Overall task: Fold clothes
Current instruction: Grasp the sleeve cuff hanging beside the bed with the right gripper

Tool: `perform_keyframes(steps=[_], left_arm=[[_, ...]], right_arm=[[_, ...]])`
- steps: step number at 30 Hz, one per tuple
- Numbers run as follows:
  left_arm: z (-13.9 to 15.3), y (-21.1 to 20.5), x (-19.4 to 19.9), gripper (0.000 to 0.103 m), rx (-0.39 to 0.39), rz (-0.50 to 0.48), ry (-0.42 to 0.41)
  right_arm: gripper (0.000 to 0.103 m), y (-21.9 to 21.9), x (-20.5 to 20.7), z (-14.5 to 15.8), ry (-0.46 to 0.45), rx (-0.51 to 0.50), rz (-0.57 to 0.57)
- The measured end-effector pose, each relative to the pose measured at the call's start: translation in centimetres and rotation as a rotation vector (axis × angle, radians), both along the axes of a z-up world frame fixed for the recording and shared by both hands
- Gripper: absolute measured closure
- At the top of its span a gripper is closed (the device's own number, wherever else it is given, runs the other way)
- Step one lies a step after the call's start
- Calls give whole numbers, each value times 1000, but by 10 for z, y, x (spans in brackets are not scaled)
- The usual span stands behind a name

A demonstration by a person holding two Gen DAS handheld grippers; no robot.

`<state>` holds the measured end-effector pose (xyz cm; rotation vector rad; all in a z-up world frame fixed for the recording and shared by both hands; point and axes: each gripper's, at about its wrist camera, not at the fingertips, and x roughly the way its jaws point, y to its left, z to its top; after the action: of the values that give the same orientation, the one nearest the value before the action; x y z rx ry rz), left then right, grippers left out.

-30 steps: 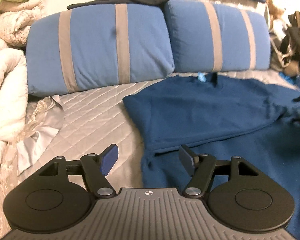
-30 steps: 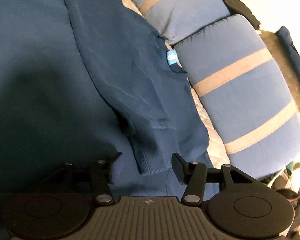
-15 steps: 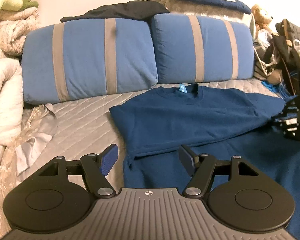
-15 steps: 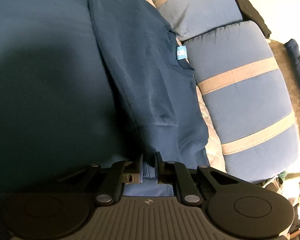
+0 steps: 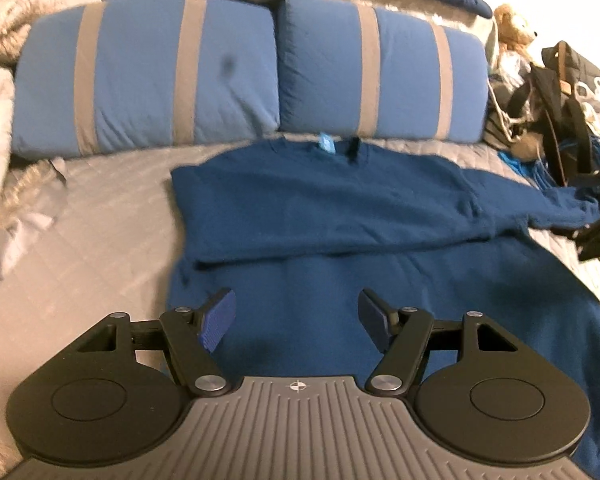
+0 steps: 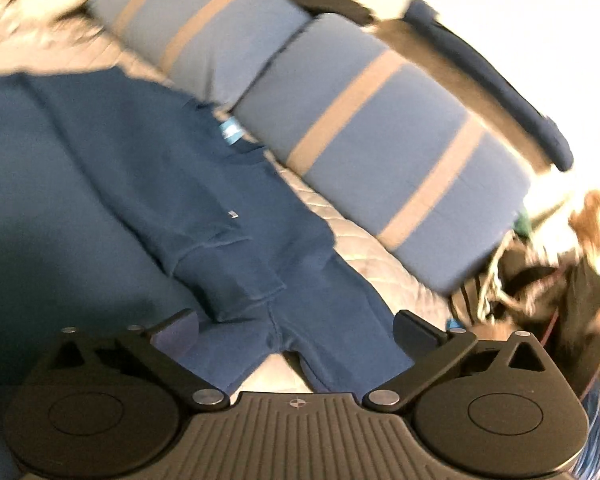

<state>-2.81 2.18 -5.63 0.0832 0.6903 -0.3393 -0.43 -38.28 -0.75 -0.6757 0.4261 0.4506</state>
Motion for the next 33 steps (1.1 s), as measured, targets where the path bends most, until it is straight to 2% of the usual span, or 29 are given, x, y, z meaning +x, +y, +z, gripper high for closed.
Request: perform_keyframes(steps=[9,15,17,18,20,25,31,33], left_arm=[[-25,-12,1,36,0,5,39],[-29,-6,3,36,-46,14,51],[-29,-4,4,36,-60,8,51],[-29,-5,4,36,-59,4,51],[-29,-7,4,36,-48,-5,50],[-30,-11,4,36,-27,-13,50],[-31,-9,8,36,-52,-19,78],[-32,-9,8,36,-56,-20,80]], right_arm=[[1,-74,14,8,53,227,-248],[24,-156,39,6,127,407,-498],[36,-185,47,2,152,481,-589],[39,-199,51,0,163,522,-634],[53,-230,59,-4,183,612,-723],[71,-294,73,-16,211,834,-901],[73,-331,93,-22,213,977,-973],[73,-335,96,-23,206,997,-983]])
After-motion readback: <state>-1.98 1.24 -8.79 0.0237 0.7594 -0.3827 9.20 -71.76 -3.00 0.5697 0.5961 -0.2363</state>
